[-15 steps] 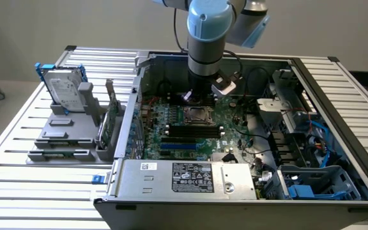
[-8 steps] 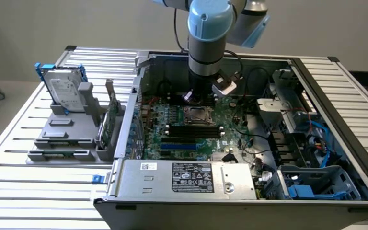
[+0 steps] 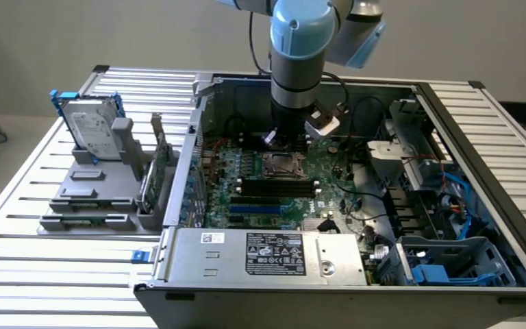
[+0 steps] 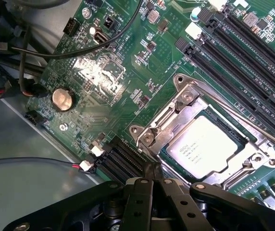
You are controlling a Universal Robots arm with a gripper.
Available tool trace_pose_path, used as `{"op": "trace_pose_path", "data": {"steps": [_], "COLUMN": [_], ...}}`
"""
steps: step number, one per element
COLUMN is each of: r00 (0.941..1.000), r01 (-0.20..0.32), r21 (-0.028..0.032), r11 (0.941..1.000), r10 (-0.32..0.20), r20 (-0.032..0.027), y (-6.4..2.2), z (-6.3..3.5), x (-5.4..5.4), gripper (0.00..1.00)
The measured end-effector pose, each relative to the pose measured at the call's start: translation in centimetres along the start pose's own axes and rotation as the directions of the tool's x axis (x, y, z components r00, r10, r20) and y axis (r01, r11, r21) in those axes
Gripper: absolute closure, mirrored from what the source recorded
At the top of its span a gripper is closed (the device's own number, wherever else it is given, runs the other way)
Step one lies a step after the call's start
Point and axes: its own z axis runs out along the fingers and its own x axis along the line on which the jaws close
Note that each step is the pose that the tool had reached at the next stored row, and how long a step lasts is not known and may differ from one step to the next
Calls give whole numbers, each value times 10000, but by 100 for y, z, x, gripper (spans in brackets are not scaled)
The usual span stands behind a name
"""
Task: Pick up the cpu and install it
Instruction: 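Install the first cpu locking lever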
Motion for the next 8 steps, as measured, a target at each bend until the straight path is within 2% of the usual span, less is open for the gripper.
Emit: {"op": "trace_pose_path", "data": {"steps": [8], "r00": [10000], "r01": [-1], "r21": [-2], "r11": [10000], "r10": [1], "r20": [2], "y": [6], "z": [0], "x": [5], "gripper": [89]}}
